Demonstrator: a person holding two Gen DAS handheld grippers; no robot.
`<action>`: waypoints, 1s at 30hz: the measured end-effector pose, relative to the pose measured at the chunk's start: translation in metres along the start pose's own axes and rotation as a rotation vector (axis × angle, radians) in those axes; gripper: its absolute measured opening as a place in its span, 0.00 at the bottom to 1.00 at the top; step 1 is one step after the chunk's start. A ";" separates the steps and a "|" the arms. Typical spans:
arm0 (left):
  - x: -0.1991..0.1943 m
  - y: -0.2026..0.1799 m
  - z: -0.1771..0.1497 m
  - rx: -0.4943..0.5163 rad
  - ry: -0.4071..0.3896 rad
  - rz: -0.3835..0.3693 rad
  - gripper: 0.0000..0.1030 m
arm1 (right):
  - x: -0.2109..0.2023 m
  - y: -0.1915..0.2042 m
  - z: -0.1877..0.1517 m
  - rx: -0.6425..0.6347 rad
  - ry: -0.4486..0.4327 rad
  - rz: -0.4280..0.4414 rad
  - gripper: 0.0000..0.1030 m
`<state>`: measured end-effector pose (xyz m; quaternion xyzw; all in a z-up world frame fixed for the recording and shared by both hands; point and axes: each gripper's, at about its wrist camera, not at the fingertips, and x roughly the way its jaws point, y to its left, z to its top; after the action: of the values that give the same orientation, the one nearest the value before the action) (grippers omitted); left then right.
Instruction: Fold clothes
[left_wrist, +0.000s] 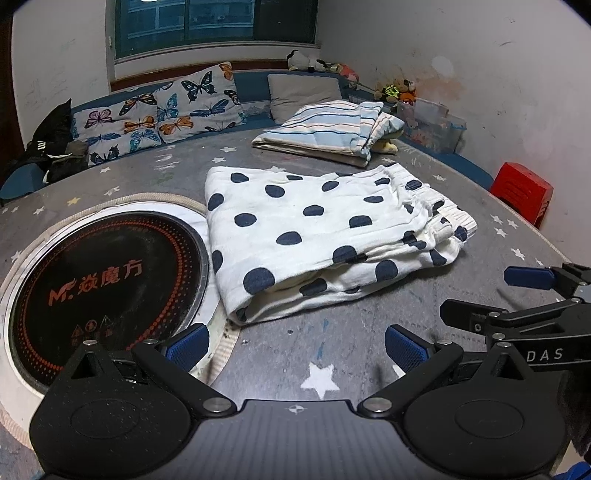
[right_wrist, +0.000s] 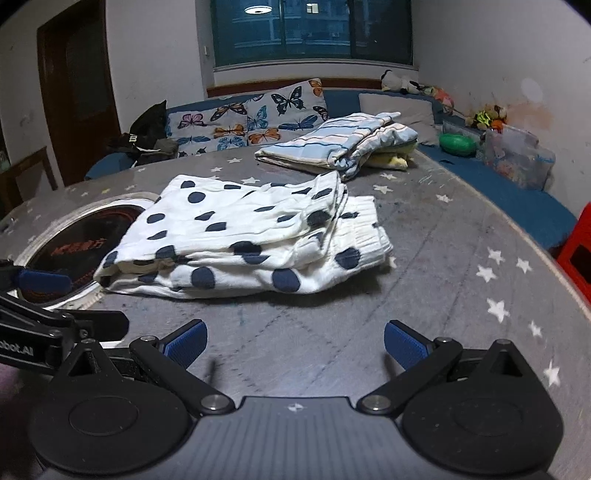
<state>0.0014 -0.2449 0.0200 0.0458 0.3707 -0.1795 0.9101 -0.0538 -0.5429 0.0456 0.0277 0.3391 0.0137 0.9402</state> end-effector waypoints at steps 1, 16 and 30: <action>-0.001 0.000 -0.001 -0.002 0.000 0.001 1.00 | -0.001 0.002 -0.001 0.006 0.002 0.001 1.00; -0.011 0.004 -0.006 -0.020 -0.010 0.025 1.00 | -0.005 0.013 -0.012 -0.008 0.008 -0.065 1.00; -0.009 0.003 -0.011 -0.033 0.011 0.029 1.00 | -0.001 0.017 -0.009 -0.011 0.007 -0.038 1.00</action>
<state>-0.0103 -0.2369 0.0183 0.0372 0.3778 -0.1602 0.9112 -0.0601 -0.5260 0.0400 0.0158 0.3429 -0.0020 0.9392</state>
